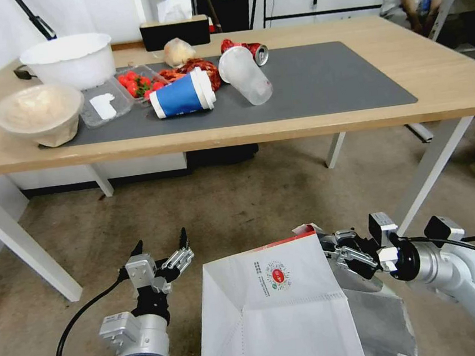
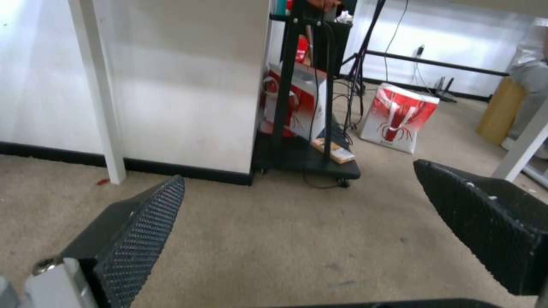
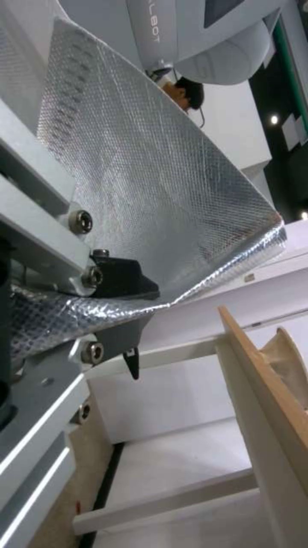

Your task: Pick up the food delivery bag from the floor and place it on the table.

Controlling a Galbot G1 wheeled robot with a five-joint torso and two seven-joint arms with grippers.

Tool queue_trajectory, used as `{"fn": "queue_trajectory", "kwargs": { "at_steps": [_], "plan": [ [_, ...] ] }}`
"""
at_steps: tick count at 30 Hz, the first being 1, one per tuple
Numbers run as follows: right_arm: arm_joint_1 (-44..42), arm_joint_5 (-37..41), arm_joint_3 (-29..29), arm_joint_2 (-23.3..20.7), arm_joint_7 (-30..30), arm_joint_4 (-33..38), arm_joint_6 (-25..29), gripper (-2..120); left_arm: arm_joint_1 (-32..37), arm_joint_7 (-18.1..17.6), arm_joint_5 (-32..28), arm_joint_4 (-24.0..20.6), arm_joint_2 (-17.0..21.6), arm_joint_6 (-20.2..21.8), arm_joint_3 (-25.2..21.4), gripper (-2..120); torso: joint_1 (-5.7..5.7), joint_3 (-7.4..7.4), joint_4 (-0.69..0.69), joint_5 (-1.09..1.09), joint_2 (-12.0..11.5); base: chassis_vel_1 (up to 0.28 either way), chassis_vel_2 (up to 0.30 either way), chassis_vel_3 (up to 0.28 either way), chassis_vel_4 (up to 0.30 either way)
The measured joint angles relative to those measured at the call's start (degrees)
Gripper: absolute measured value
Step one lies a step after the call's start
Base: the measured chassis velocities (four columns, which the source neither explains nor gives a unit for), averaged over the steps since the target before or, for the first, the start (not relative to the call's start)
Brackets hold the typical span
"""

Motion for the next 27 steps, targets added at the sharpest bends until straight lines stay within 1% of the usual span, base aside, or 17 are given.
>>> {"fn": "queue_trajectory", "kwargs": {
  "at_steps": [1,3,4,8,12,16,17,20,27],
  "plan": [
    [0.00,0.00,0.00,0.00,0.00,0.00,0.00,0,0.00,0.00,0.00,0.00,0.00,0.00,0.00,100,0.00,0.00,0.00,0.00,0.00,0.000,0.000,0.000,0.000],
    [0.00,0.02,0.01,0.00,0.00,0.01,0.00,0,0.05,-0.10,0.00,-0.11,0.00,0.02,-0.02,100,0.19,0.67,0.00,0.00,0.86,0.000,0.000,0.000,0.000],
    [0.00,0.02,0.01,0.00,0.00,0.01,0.00,0,0.05,-0.10,0.00,-0.11,0.00,0.02,-0.02,100,0.19,0.67,0.00,0.00,0.86,0.000,0.000,0.000,0.000],
    [-0.06,0.02,0.03,0.02,0.01,0.01,0.02,0,0.17,-0.12,0.14,-0.20,-0.03,0.07,-0.04,100,0.57,1.68,0.00,0.00,2.23,0.000,0.000,0.000,0.000],
    [-0.08,0.02,0.03,0.02,0.01,0.00,0.05,0,0.22,-0.10,0.15,-0.31,-0.05,0.07,-0.04,100,0.78,2.13,0.00,0.00,2.89,0.000,0.000,0.000,0.000],
    [-0.09,0.03,0.04,0.02,0.02,0.11,0.08,0,0.48,-0.10,0.15,-0.65,-0.03,0.43,-0.16,100,1.28,2.90,0.00,0.00,4.16,0.000,0.000,0.000,0.000],
    [-0.09,0.03,0.04,0.02,0.02,0.11,0.08,0,0.48,-0.10,0.15,-0.65,-0.03,0.43,-0.16,100,1.28,2.90,0.00,0.00,4.16,0.000,0.000,0.000,0.000],
    [-0.18,0.00,-0.04,-0.05,0.03,0.16,0.18,0,0.65,-0.10,0.22,-0.85,-0.07,0.68,-0.15,100,1.56,3.65,0.00,0.00,5.21,0.000,0.000,0.000,0.000],
    [-0.23,-0.06,-0.05,-0.14,0.02,0.32,0.22,0,0.57,-0.15,0.23,-0.88,-0.11,0.68,-0.14,100,2.06,4.59,0.00,0.00,6.64,0.000,0.000,0.000,0.000]
  ]
}}
